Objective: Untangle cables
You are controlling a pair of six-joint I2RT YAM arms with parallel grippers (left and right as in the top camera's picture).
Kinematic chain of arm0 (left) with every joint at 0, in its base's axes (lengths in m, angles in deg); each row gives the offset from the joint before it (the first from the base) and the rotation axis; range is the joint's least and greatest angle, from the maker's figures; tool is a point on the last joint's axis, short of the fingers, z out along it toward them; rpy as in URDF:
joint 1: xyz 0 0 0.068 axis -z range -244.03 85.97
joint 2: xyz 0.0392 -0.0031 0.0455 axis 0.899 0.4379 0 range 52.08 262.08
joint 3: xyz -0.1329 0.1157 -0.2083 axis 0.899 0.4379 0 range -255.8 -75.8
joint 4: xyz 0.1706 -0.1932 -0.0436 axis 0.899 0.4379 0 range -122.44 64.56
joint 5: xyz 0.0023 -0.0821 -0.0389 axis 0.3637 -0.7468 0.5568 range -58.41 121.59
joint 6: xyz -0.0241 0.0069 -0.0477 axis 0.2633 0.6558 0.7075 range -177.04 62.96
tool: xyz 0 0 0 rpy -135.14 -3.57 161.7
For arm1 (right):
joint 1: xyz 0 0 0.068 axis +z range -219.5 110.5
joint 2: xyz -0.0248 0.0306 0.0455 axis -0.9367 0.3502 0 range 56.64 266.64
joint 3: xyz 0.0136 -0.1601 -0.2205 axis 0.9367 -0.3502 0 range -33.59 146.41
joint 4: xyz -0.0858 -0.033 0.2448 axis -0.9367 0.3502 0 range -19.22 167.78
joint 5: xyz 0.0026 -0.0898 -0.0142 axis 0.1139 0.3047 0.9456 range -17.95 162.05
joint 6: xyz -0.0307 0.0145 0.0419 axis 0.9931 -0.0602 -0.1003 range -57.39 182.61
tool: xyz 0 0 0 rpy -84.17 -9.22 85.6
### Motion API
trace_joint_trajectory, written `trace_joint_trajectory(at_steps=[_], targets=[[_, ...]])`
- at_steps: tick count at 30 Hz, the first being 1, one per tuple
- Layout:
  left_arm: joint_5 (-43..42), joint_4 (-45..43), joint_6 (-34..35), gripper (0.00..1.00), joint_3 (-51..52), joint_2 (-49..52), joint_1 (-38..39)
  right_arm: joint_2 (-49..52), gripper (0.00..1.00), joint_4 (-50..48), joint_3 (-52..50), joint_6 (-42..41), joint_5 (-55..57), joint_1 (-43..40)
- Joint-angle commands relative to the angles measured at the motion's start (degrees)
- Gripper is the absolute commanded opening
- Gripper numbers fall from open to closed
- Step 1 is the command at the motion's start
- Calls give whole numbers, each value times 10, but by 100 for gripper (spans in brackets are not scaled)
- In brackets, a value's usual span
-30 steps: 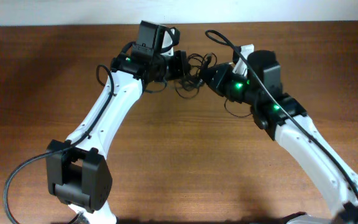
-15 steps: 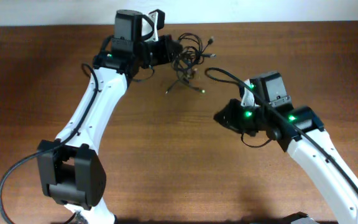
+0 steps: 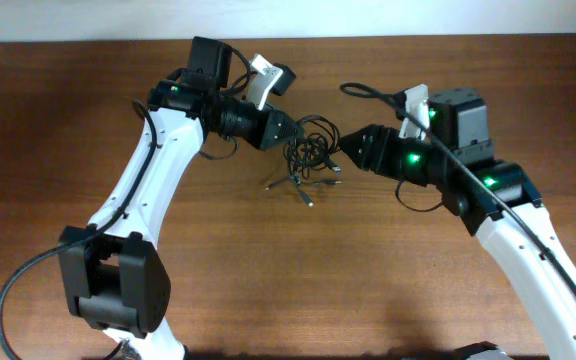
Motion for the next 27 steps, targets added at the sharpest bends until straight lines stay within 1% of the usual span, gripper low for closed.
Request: trace_joint_trajectory(at_steps=[1,2,3,5,6,10,12,14,16,17,18,19,20,21,22,24,27], targets=[[-25,0,-42,0,-17,-24,-6,-4,67,0,12,65,-46,-3],[-47,0,-31,0,-24,-24,-7,-2,69,3,12,95,-42,-1],[-95,0,-26,0,-31,-24,-9,2,71,7,12,115,-42,-1],[-140,-1,9,0,-41,-24,-13,15,72,9,12,139,-42,-1],[-162,-1,37,0,-46,-24,-15,31,72,4,12,139,-40,-1],[-176,4,66,0,-46,-24,-15,64,72,-37,12,149,-42,0],[-176,4,93,0,-46,-24,-14,70,71,-59,12,149,-41,7],[-176,4,121,0,-46,-24,-8,74,71,-73,12,134,-9,18],[-176,4,139,0,-46,-24,6,75,69,-86,12,105,55,31],[-176,4,150,0,-46,-24,13,75,64,-89,12,81,95,36],[-176,4,160,0,-46,-24,20,75,55,-82,12,42,152,37],[-183,4,165,0,-46,-24,24,75,50,-70,12,0,209,37],[-195,4,164,0,-46,-24,24,75,47,-57,12,-33,270,36],[-204,4,165,0,-46,-24,22,75,44,-53,12,-43,294,35],[-216,4,165,0,-46,-24,17,75,43,-47,12,-49,323,30],[-229,4,164,0,-46,-24,-3,75,33,-34,12,-49,325,3],[-229,3,164,0,-46,-24,-43,74,22,17,12,-61,311,-49]])
